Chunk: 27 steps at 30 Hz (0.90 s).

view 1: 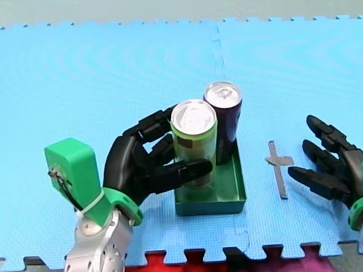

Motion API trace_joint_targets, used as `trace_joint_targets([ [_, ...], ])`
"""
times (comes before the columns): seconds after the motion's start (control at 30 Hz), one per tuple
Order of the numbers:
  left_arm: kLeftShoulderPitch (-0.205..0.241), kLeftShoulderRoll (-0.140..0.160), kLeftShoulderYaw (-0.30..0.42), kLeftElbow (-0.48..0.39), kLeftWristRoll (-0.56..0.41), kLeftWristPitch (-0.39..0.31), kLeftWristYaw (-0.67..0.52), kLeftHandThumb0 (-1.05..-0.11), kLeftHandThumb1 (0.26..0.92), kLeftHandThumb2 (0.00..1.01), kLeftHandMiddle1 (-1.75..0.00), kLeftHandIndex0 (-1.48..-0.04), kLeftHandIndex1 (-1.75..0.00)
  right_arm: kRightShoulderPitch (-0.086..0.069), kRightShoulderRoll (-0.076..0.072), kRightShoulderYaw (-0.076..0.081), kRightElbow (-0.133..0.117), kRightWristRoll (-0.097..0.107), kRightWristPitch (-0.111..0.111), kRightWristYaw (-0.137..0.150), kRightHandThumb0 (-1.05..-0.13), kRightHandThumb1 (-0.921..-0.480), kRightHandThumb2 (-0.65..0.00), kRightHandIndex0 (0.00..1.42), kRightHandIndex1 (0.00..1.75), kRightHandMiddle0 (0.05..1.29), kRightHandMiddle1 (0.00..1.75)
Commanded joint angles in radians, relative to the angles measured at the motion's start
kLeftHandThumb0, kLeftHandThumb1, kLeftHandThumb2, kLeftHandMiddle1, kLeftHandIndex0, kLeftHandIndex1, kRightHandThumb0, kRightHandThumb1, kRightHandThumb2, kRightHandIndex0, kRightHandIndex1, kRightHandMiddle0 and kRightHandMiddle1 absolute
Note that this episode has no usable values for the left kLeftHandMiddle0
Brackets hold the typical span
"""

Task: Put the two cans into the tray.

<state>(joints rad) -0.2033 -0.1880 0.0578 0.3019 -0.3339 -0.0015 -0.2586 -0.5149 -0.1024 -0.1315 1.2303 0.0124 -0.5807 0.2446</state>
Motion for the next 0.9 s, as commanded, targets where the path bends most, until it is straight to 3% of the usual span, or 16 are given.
trace_joint_targets([
  [0.0, -0.008, 0.001, 0.003, 0.001, -0.001, 0.002, 0.003, -0.391, 0.747, 0.0, 0.0, -1.27, 0.0, 0.005, -0.005, 0.0, 0.005, -0.001, 0.013, 0.0, -0.944, -0.797, 0.0, 0.36, 0.0, 0.3, 0.0],
  [0.87, -0.021, 0.003, -0.016, 0.031, 0.016, 0.015, -0.03, -0.383, 0.752, 0.0, 0.0, -1.26, 0.0, 0.004, -0.003, 0.004, 0.011, -0.008, 0.01, -0.015, -0.952, -0.79, -0.001, 0.37, 0.0, 0.3, 0.0],
])
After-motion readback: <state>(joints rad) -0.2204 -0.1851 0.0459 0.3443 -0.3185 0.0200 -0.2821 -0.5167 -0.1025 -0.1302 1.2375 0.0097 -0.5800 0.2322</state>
